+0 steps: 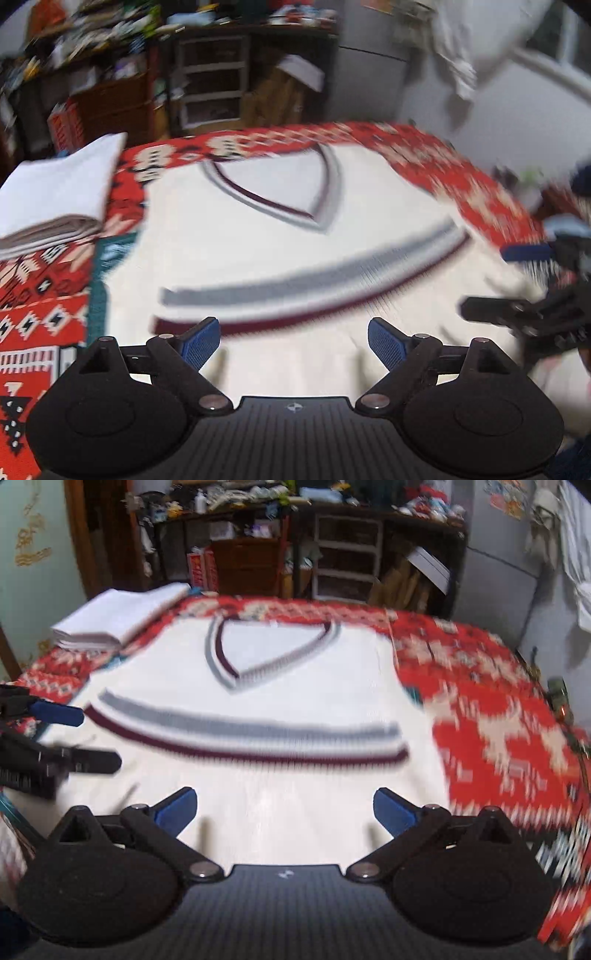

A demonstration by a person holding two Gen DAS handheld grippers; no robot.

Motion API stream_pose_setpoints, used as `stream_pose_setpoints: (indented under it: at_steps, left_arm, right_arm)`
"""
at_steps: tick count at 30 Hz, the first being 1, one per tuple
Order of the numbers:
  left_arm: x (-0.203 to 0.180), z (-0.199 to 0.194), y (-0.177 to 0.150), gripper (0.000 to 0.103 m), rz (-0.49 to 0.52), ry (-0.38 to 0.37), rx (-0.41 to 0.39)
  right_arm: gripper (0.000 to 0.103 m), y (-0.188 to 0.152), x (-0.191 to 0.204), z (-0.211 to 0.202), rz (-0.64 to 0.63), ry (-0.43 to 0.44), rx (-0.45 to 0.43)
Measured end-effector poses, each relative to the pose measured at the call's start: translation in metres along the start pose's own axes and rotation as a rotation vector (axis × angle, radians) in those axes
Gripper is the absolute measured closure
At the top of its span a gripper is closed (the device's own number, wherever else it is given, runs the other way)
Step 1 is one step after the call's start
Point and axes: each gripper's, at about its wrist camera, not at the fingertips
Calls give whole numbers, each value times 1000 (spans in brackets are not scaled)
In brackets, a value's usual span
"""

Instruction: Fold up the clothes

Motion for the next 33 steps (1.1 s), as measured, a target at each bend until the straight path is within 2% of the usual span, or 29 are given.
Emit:
stream_pose_setpoints:
  at_steps: [4,7,10,17,23,29,33]
  left_arm:
    - [-17,6,-25,15,29,41,17]
    - [-20,5,-34,6,36,77,-3]
    - [-16,5,-37,0,10,63,10]
    - [-19,-4,-47,0,-15,84,20]
    - [-18,-1,-37,0,-59,103,116]
    - [-16,5,-25,0,-122,121,233]
    - [-14,10,-17,0,-133,115,303]
  right_arm:
    - [0,-25,6,6,-23,-55,-30]
    - [0,-33,-1,12,23,-61,5]
    - [0,-41,-5,8,43,-63,-10]
    - [0,-46,-3,-2,59,-83,24]
    - [0,-30,-1,4,95,-124,138]
    - [0,-14,-2,13,97,-115,254]
    - [0,-6,-4,21,107,-116,297]
Point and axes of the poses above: each gripper's, at about its wrist camera, not at the fingertips, and z roughly the way its jaws point, x to its left, y to its top, and after that the axes turned 5 degrees about z, right-handed
